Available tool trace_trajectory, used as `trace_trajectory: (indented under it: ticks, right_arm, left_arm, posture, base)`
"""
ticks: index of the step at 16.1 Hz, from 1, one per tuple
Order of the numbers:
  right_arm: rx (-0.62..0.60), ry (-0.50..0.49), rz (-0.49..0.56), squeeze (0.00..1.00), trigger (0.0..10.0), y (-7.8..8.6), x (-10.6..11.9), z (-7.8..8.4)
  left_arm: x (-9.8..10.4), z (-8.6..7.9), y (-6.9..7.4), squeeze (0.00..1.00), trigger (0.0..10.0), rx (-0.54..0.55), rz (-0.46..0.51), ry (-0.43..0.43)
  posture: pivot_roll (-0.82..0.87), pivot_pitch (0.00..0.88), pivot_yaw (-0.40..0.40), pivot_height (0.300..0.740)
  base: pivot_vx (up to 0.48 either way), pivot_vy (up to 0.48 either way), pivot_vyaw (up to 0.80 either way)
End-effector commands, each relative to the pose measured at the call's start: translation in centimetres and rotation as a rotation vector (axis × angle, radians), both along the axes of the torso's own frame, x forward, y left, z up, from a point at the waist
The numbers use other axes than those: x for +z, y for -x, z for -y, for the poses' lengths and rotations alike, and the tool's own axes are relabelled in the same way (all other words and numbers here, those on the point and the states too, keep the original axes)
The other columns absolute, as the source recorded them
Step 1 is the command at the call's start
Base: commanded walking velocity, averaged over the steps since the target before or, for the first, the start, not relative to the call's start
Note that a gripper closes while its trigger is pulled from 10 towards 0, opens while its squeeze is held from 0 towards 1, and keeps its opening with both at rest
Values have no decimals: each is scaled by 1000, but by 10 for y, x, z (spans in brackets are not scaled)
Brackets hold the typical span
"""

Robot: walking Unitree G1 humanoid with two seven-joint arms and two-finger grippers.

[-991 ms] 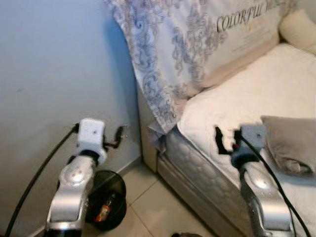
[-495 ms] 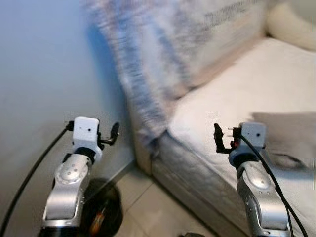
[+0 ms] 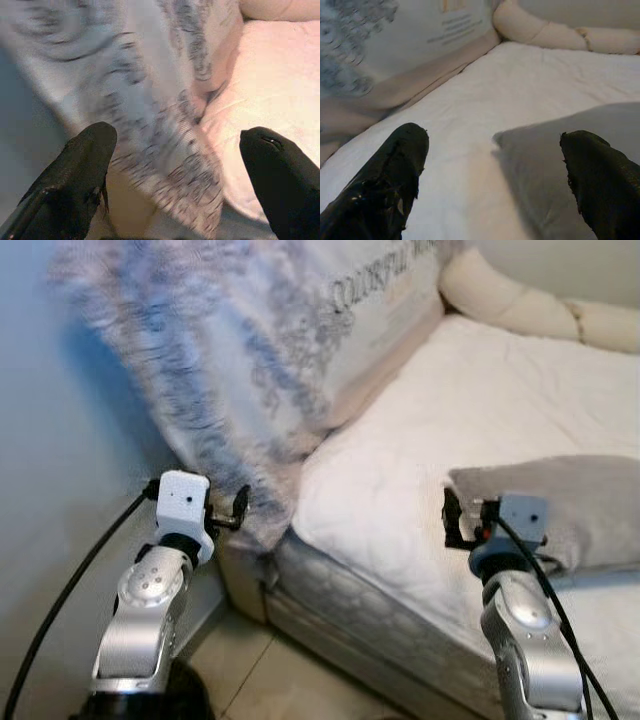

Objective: Clean up the room

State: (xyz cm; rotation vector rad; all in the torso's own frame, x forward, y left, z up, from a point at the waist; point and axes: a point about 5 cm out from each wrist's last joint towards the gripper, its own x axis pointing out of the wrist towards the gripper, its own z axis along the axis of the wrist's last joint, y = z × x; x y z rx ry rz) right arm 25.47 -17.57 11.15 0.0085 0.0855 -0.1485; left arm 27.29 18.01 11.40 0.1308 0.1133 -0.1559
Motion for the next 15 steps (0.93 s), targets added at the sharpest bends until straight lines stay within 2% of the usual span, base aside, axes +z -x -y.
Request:
trace_trajectory:
  ticks: [1, 15]
  right_arm:
    - [-24, 4, 17, 0, 10000, 2, 2, 7]
    - [-9, -20, 38, 0, 10000, 5, 0, -3]
  left_arm:
    - [3, 10, -1, 424, 10000, -40, 15, 8]
    - [0, 17, 1, 420, 10000, -106, 5, -5]
  posture:
    - [-33, 0, 19, 740]
    - [-29, 0, 16, 740]
  base:
    - [319, 0, -800]
    - [317, 0, -800]
